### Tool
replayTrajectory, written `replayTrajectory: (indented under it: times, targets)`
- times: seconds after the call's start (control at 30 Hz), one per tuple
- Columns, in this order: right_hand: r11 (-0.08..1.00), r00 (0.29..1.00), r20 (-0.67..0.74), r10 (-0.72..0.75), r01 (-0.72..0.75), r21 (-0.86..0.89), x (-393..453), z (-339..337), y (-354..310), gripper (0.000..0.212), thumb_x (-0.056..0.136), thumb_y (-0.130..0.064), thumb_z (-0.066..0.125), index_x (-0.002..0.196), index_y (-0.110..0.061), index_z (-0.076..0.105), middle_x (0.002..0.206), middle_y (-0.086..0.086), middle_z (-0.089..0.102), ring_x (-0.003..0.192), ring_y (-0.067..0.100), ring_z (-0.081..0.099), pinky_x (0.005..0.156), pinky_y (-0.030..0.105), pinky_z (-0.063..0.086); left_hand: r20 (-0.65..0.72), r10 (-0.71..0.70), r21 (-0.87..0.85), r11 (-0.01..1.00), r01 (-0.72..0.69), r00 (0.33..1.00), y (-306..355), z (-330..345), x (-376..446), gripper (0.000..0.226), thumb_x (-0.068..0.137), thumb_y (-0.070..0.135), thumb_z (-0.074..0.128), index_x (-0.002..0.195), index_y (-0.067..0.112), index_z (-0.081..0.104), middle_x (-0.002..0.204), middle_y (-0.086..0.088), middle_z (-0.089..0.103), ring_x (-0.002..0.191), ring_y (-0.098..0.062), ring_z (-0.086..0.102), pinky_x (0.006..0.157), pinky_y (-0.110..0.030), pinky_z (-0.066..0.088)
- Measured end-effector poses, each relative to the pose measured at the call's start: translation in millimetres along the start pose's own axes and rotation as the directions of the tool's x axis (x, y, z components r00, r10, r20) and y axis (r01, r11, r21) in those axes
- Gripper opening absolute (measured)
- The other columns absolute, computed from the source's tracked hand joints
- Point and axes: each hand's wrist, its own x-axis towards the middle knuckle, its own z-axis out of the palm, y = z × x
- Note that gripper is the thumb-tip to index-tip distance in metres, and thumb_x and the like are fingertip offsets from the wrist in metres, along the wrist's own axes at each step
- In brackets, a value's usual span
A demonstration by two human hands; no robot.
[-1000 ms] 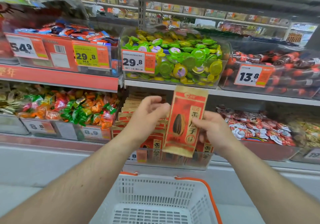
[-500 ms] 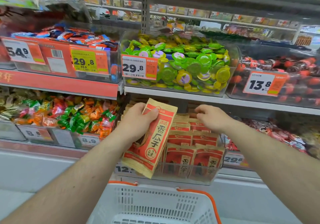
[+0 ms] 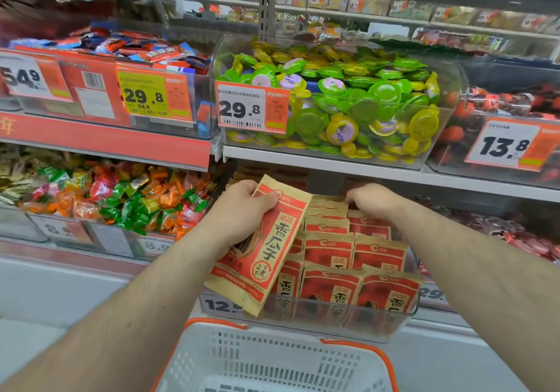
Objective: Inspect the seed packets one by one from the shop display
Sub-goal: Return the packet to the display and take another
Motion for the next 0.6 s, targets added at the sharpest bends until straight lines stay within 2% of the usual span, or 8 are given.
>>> replayTrajectory:
  times: [0.1, 0.13, 0.17, 0.23, 0.3, 0.33, 0.47, 0.6]
  targets:
    - [0.972, 0.993, -0.022, 0.120, -0.113, 0.207, 0, 0, 0, 0.034, 0.098, -0.014, 0.046, 0.127, 0.000, 0.057, 0.123, 0.015, 0.061, 0.113, 0.029, 0.060, 0.046, 0.016, 0.045, 0.021, -0.021, -0.002, 1.000, 0.021, 1.000, 2, 0, 2, 0.021, 0.101, 0.038, 0.053, 0.102, 0.019, 0.062, 0.077, 0.003, 0.077, 0.068, -0.015, 0.074, 0.071, -0.036, 0.058]
    - [0.960, 0.990, -0.022, 0.140, -0.131, 0.246, 1, 2, 1, 0.036, 0.098, -0.015, 0.047, 0.130, 0.000, 0.055, 0.125, 0.015, 0.061, 0.116, 0.029, 0.059, 0.043, 0.015, 0.044, 0.031, -0.027, -0.005, 1.000, 0.027, 0.999, 2, -1, 2, 0.021, 0.101, 0.038, 0.053, 0.103, 0.019, 0.062, 0.078, 0.002, 0.077, 0.069, -0.017, 0.075, 0.074, -0.038, 0.059]
    - [0.958, 0.988, -0.027, 0.150, -0.138, 0.251, 2, 2, 0, 0.035, 0.099, -0.017, 0.046, 0.130, -0.002, 0.057, 0.123, 0.014, 0.061, 0.116, 0.029, 0.059, 0.046, 0.014, 0.045, 0.039, -0.031, -0.009, 0.999, 0.031, 0.999, 2, -1, 2, 0.022, 0.101, 0.038, 0.052, 0.103, 0.018, 0.062, 0.078, 0.002, 0.077, 0.069, -0.017, 0.075, 0.076, -0.040, 0.059]
    - [0.971, 0.990, -0.080, 0.118, -0.098, 0.217, 9, 3, 2, 0.032, 0.102, -0.025, 0.043, 0.123, -0.013, 0.063, 0.125, 0.004, 0.061, 0.114, 0.029, 0.058, 0.071, 0.019, 0.047, 0.045, -0.034, -0.018, 0.999, 0.035, 0.998, 1, -1, 2, 0.022, 0.101, 0.037, 0.052, 0.104, 0.018, 0.062, 0.079, 0.001, 0.077, 0.070, -0.018, 0.075, 0.074, -0.039, 0.059]
    - [0.980, 0.987, -0.121, 0.107, -0.084, 0.178, 10, 3, 1, 0.038, 0.104, -0.034, 0.041, 0.130, -0.016, 0.061, 0.132, 0.002, 0.057, 0.124, 0.029, 0.052, 0.094, 0.030, 0.039, 0.046, -0.035, -0.022, 0.999, 0.036, 0.998, 1, -1, 2, 0.022, 0.101, 0.037, 0.052, 0.105, 0.018, 0.062, 0.079, 0.001, 0.077, 0.070, -0.017, 0.075, 0.071, -0.036, 0.058]
    - [0.979, 0.986, -0.129, 0.108, -0.082, 0.189, 10, 4, 2, 0.041, 0.105, -0.037, 0.039, 0.135, -0.016, 0.057, 0.140, 0.007, 0.054, 0.129, 0.030, 0.048, 0.099, 0.032, 0.036, 0.047, -0.033, -0.022, 0.999, 0.034, 0.998, 1, -2, 1, 0.022, 0.101, 0.037, 0.052, 0.105, 0.017, 0.062, 0.079, 0.001, 0.077, 0.070, -0.017, 0.075, 0.071, -0.036, 0.058]
    - [0.986, 0.986, -0.135, 0.096, -0.076, 0.149, 10, 4, 0, 0.043, 0.103, -0.041, 0.041, 0.137, -0.018, 0.054, 0.143, 0.011, 0.053, 0.126, 0.030, 0.050, 0.093, 0.031, 0.037, 0.054, -0.027, -0.007, 1.000, 0.027, 0.998, 1, -2, 0, 0.022, 0.101, 0.038, 0.052, 0.105, 0.018, 0.062, 0.078, 0.002, 0.077, 0.069, -0.017, 0.075, 0.068, -0.034, 0.056]
    - [0.998, 0.997, -0.032, 0.066, -0.065, 0.007, 9, 3, -7, 0.037, 0.104, -0.029, 0.036, 0.124, -0.012, 0.062, 0.139, 0.013, 0.054, 0.122, 0.028, 0.051, 0.088, 0.028, 0.035, 0.068, -0.025, 0.003, 1.000, 0.025, 0.997, 1, -2, -2, 0.022, 0.101, 0.038, 0.052, 0.104, 0.018, 0.062, 0.078, 0.003, 0.077, 0.068, -0.016, 0.074, 0.068, -0.033, 0.055]
